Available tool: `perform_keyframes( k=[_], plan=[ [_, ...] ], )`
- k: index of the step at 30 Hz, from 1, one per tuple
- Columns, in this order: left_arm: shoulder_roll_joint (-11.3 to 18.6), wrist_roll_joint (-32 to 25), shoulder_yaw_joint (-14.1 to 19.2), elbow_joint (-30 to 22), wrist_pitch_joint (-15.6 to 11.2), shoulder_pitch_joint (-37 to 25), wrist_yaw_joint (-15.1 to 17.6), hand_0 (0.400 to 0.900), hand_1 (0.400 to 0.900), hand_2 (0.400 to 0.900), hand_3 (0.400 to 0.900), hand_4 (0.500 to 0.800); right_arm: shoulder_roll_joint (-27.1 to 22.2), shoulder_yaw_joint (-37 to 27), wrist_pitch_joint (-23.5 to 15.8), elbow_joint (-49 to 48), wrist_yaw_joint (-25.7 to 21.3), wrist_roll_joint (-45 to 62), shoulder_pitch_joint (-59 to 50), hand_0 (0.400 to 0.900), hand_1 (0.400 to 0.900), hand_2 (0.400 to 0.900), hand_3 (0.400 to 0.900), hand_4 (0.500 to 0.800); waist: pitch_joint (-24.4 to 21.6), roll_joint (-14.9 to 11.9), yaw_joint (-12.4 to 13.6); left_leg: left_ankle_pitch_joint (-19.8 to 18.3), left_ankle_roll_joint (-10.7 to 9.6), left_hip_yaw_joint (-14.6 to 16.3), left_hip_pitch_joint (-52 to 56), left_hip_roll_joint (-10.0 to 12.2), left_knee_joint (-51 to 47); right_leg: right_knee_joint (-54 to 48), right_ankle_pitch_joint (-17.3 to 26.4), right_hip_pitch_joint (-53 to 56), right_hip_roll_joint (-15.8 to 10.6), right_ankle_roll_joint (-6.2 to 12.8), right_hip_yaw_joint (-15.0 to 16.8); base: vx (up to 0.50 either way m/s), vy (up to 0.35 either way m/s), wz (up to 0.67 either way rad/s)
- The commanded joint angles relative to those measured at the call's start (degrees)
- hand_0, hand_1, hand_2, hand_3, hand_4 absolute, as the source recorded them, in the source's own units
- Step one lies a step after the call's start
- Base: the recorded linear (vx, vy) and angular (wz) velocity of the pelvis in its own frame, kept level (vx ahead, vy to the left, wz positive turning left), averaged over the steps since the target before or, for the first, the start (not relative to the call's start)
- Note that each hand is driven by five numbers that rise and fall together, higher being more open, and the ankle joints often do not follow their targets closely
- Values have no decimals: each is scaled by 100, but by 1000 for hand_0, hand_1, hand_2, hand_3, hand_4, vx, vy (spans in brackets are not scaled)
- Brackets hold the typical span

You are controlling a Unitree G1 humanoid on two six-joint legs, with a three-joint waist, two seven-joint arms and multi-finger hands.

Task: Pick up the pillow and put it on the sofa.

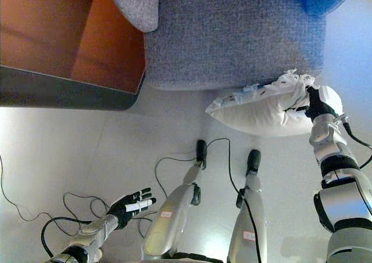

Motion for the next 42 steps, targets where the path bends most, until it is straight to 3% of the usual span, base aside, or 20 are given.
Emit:
perform_keyframes(
  k=[1, 3, 4, 9, 21, 25, 32, 42],
  plan=[
    [16, -261, -211, 14, -45, 382, 110, 900, 900, 900, 900, 800, -785, 360, -27, -634, -7, 441, -681, 900, 900, 900, 900, 800, 226, 248, 85, -275, -299, -51, -119, -217, 97, 222, -84, -312, 166, -192, -267, -1, 30, -1],
    [-18, -238, -222, -8, -59, 404, 140, 900, 900, 900, 900, 800, -760, 322, 57, -689, 99, 541, -735, 900, 900, 900, 900, 800, 226, 277, 100, -271, -308, -58, -171, -221, 108, 253, -99, -367, 161, -190, -255, 1, 4, 2],
    [-21, -219, -225, -20, -52, 409, 158, 900, 900, 900, 900, 800, -773, 312, 46, -704, 249, 606, -776, 400, 400, 400, 400, 500, 226, 285, 105, -270, -309, -62, -176, -222, 103, 250, -102, -374, 162, -188, -244, 0, 0, 0],
    [24, -232, -206, -32, -54, 458, 122, 900, 900, 900, 900, 800, -803, 352, -113, -717, 708, 689, -764, 400, 400, 400, 400, 500, 226, 279, 102, -283, -320, -52, -127, -203, 120, 271, -105, -352, 142, -183, -261, 6, 10, -3],
    [189, -164, -167, -104, -45, 554, -30, 900, 900, 900, 900, 800, -908, 287, -639, -741, 931, 729, -557, 400, 400, 400, 400, 500, 226, 63, 59, -397, -311, -23, 410, -135, 91, 107, -65, 186, 102, -155, -427, 0, -15, -2],
    [292, -126, -68, -31, 17, 549, -76, 900, 900, 900, 900, 800, -905, 312, -776, -870, 1166, 754, -413, 400, 400, 400, 400, 500, 226, -120, 46, -472, -315, -23, 750, -77, 93, 23, -62, 555, 130, -167, -494, 5, -54, -3],
    [479, 24, 107, 97, 84, 608, -160, 900, 900, 900, 900, 800, -921, 346, -1092, -1277, 1991, 985, 85, 400, 400, 400, 400, 500, -29, -514, 58, -629, -351, -53, 1380, 21, 37, -226, -105, 1325, 176, -180, -670, 42, -61, 3],
    [622, 583, 576, 453, 209, 1041, -382, 900, 900, 900, 900, 800, -1181, 366, -996, -2373, 3113, 1232, 553, 400, 400, 400, 400, 500, -997, -1189, 141, -866, -406, -91, 2214, 125, -47, -967, 38, 2618, 313, -96, -796, 137, -30, 8]
  ],
)
